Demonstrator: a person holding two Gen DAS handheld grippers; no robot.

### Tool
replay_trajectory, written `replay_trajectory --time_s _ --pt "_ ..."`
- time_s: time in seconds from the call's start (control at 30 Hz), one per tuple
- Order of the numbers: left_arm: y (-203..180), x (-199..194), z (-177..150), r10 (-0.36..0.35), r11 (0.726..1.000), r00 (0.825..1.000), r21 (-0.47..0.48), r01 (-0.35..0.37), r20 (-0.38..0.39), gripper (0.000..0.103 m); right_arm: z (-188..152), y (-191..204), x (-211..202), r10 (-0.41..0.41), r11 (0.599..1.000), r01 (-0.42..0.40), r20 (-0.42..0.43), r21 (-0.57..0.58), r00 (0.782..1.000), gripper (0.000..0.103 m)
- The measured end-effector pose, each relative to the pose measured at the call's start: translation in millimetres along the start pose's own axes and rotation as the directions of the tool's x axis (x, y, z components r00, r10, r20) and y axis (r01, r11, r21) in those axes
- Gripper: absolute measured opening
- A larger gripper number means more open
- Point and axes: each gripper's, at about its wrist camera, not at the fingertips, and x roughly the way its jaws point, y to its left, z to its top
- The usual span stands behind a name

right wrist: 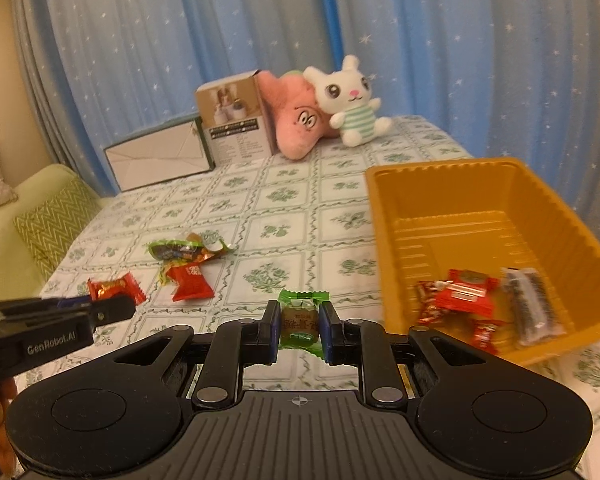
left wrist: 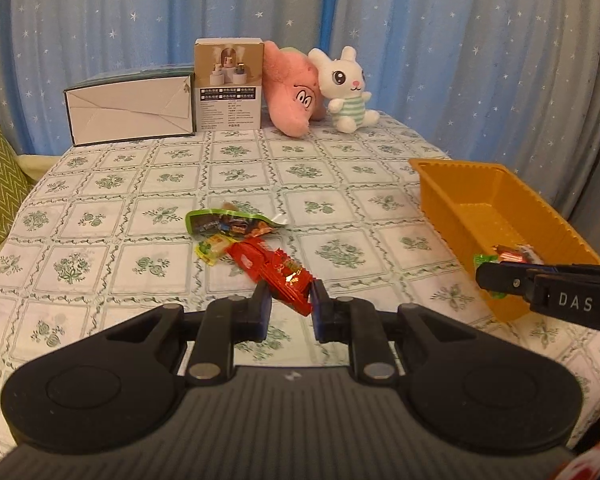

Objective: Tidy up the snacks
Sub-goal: 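Lower the left tool onto the red snack packet and close it, then carry the red packet and green candy over the orange tray and open both tools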

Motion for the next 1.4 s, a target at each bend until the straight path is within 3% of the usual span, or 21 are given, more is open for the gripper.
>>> replay_trajectory --time_s 0.47,0.77,1.4 --pt "-72.5 -31.2 7.3 -0.085 0.994 0.996 0.073 0.083 0.028 0.018 4.8 -43.0 -58.5 -0.051 0.997 0.049 0.044 0.056 0.998 0.020" --pt "-113.2 -31.5 19.0 -0.150 0.982 0.988 0.123 0.144 0.039 0.018 10.6 -67.9 -79.0 -0.093 0.993 0.089 0.045 0.082 0.995 0.020" --pt "-182.9 10.2 52.3 -0.258 0.952 0.966 0.171 0.255 0.000 0.018 49.0 -145.3 -84.9 -0.160 0.978 0.153 0.042 0.141 0.986 0.020"
